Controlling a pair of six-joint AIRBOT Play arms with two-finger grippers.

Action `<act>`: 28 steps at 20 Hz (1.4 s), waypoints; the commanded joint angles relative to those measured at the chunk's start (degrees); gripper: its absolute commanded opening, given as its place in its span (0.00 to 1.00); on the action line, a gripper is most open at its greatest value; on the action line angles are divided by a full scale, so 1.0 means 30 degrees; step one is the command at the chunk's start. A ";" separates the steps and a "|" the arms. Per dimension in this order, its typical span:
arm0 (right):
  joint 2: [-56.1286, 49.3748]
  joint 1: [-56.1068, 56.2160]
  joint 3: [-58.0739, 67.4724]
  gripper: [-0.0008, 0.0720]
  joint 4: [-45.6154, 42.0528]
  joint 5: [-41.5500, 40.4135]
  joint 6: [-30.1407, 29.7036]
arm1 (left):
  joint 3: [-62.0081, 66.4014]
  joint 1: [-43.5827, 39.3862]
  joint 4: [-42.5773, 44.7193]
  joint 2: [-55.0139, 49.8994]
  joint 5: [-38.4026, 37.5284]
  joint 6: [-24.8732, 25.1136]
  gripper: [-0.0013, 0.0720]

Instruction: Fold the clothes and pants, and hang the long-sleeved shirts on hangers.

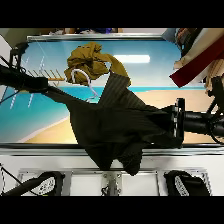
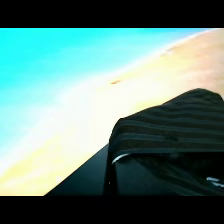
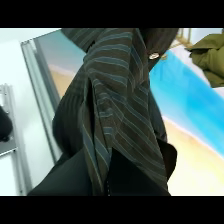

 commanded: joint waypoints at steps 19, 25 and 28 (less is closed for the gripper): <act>0.0204 0.0015 0.0007 0.04 0.4605 0.2506 0.1880 | 0.4459 -0.5676 0.0393 -0.2827 -0.0313 0.2171 0.04; 0.0204 0.0015 0.0007 0.04 0.5479 0.0364 0.1887 | 0.4204 -0.6339 0.0379 -0.2820 0.0597 0.2055 0.93; 0.0204 0.0015 0.0007 0.04 0.5748 0.0262 0.2047 | 0.6018 -0.5588 0.0342 -0.2820 0.0729 0.1231 0.92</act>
